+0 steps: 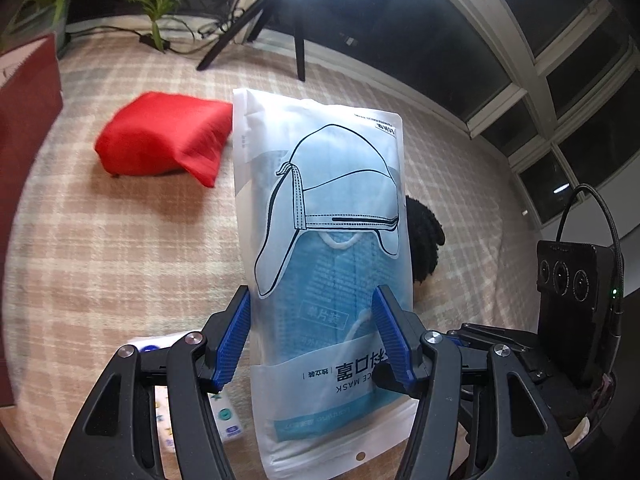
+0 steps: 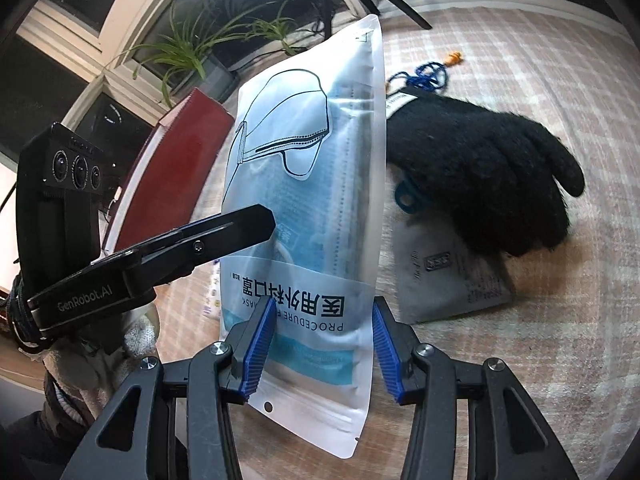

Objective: Organize soft objects
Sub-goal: 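Lift the mask bag with the right tool and lower it into the box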

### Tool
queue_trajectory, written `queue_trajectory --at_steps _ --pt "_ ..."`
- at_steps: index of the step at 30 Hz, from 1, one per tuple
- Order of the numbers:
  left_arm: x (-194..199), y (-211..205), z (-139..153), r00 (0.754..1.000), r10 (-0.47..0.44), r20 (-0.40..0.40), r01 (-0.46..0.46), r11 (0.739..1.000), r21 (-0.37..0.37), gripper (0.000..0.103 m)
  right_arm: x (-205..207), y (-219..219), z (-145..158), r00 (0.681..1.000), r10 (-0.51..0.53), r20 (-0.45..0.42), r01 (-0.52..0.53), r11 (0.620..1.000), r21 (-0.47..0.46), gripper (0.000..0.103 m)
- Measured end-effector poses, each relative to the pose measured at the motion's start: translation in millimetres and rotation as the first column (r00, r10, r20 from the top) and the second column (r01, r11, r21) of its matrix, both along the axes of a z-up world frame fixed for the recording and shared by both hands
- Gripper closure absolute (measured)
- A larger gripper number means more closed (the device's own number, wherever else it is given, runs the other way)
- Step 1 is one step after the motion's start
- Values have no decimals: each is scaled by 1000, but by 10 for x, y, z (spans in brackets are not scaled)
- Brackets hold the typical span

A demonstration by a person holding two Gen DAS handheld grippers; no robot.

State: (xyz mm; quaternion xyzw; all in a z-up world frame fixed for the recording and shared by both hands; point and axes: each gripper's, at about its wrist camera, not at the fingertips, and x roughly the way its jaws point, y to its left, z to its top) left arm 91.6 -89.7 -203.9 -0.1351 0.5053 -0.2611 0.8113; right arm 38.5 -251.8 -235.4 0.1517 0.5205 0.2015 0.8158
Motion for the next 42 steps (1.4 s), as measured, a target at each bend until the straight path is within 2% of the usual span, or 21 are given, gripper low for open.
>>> queue_trajectory --at_steps 9,15,21,33,42 --pt "-55 384 323 996 58 62 -56 998 -24 44 18 302 326 997 43 56 -44 999 16 59" --pt "-102 806 521 988 118 99 -114 992 -45 44 100 659 574 991 97 89 -99 995 21 59" --pt "-102 1272 653 976 173 128 -168 984 -49 44 205 1207 756 979 160 124 -163 986 16 59" --pt "-16 2317 730 954 271 130 -267 963 -45 44 488 2298 869 957 252 142 -258 966 23 59" --pt "221 2855 622 954 282 101 -283 959 -8 42 718 2874 759 956 273 109 -277 961 24 59"
